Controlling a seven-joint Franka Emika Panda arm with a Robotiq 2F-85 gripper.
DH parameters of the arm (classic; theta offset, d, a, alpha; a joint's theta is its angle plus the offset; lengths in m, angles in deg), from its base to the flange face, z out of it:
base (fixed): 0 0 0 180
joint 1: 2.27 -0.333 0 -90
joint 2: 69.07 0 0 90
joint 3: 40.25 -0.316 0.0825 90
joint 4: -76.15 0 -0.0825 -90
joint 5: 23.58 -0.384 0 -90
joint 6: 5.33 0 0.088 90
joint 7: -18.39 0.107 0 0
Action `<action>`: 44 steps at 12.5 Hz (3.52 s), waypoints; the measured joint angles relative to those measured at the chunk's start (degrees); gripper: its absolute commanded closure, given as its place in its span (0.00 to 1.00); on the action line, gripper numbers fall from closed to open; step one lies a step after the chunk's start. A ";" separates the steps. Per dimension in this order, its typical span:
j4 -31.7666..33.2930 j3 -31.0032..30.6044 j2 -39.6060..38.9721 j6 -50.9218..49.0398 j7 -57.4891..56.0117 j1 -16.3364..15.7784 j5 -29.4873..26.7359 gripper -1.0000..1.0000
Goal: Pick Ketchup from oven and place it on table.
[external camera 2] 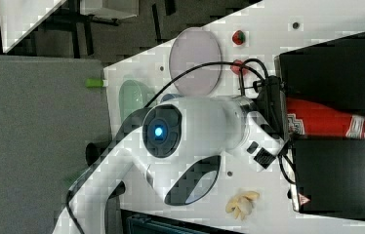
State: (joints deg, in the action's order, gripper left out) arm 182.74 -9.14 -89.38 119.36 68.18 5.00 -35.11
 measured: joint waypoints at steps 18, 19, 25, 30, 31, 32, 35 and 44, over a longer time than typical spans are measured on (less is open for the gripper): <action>-16.45 -10.51 16.15 -26.02 -0.05 -3.50 9.98 0.37; -16.73 -12.90 18.82 -27.62 -0.05 -5.00 9.27 0.37; -14.77 -28.38 17.78 -31.18 0.10 -12.85 9.83 0.37; 2.46 -30.51 14.89 -19.71 -0.04 -16.21 11.15 0.37; 6.32 -30.39 14.83 -18.27 0.01 -15.57 11.57 0.37; 10.13 -29.92 14.35 -14.66 -0.03 -14.88 11.17 0.37; 20.09 -26.41 11.49 -1.93 0.03 -14.49 12.19 0.37; 24.90 -24.79 1.58 14.74 -0.01 -9.86 10.10 0.24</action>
State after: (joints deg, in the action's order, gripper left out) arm 207.64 -33.93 -87.80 134.11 68.16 -4.86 -25.01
